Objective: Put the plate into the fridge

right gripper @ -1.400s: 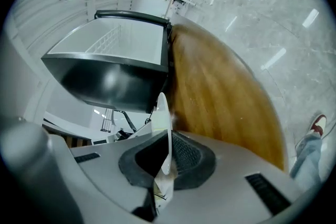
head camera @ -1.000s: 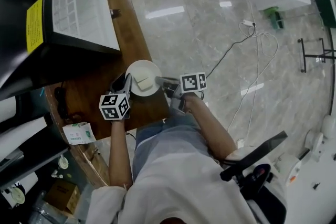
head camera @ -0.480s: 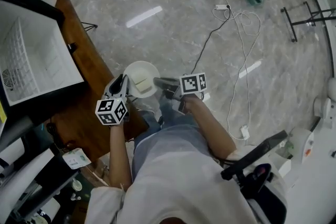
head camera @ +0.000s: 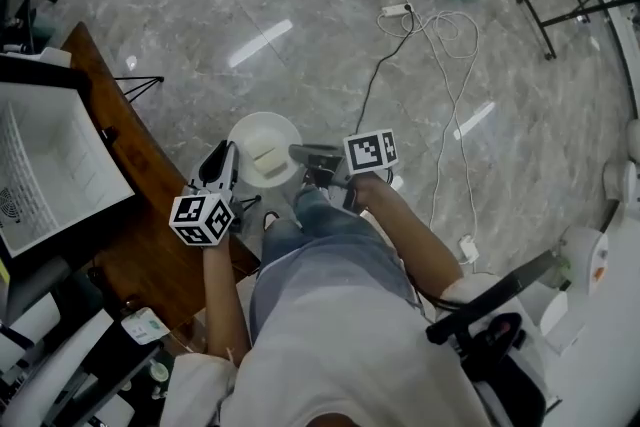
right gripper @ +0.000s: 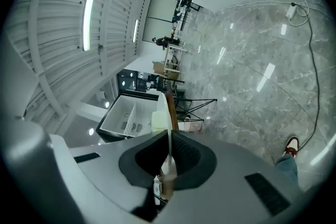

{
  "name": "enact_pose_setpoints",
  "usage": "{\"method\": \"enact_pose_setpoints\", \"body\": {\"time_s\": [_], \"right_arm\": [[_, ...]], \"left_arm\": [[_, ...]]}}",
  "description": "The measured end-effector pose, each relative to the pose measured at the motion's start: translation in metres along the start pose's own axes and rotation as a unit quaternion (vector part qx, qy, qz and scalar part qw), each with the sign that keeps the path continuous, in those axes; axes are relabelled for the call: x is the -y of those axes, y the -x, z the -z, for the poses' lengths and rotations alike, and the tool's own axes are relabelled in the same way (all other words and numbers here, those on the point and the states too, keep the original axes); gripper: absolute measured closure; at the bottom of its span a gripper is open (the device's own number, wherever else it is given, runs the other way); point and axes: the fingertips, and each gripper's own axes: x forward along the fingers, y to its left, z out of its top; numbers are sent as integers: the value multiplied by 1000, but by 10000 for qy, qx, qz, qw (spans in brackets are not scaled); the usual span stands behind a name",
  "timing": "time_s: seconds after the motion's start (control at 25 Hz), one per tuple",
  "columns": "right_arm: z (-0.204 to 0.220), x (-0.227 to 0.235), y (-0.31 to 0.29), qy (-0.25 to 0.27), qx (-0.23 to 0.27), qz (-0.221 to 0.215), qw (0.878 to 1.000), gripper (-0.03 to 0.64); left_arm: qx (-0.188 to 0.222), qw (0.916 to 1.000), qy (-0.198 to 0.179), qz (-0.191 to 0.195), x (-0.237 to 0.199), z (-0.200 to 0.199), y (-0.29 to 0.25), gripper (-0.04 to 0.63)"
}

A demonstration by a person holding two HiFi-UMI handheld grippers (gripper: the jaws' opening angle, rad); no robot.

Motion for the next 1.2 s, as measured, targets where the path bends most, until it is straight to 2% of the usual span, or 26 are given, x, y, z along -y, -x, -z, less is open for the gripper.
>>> {"method": "enact_pose_setpoints", "body": {"time_s": [0.2,0.4,0.48,0.56,0.76,0.84,1.04,1.12,1.2], "right_arm": [[-17,-11,14,114,-34,-38,9999,594],[-28,-21,15,436,-227,45,9988,594],[-36,-29,6,585,-369,50,9976,594],[-46,-34,-7,652,-519,10,9965,594],[-78,-30,-54,756,-797,-35,9939,594],[-108,-45,-83,816,-919,-53,9924,594],[-224,-128,-185,971,-1157,-137,9884,594],[-243,-169,-238,1065,-1278,-143,9860,594],[-241,-201,-295,1185,-1412,-171,9827,595]], "left_arm": [[117,9999,-48,66,15,-16,-8,526],[143,9994,-201,-238,17,-25,-5,525],[174,9985,-261,-441,10,-33,-3,525],[299,9978,-147,-568,-2,-42,-3,525],[459,9958,-47,-787,-51,-58,-14,525],[500,9947,-13,-896,-78,-88,-22,525],[698,9917,85,-1079,-174,-230,-39,526],[790,9890,154,-1240,-220,-274,-16,526],[891,9854,191,-1436,-268,-300,17,525]]}}
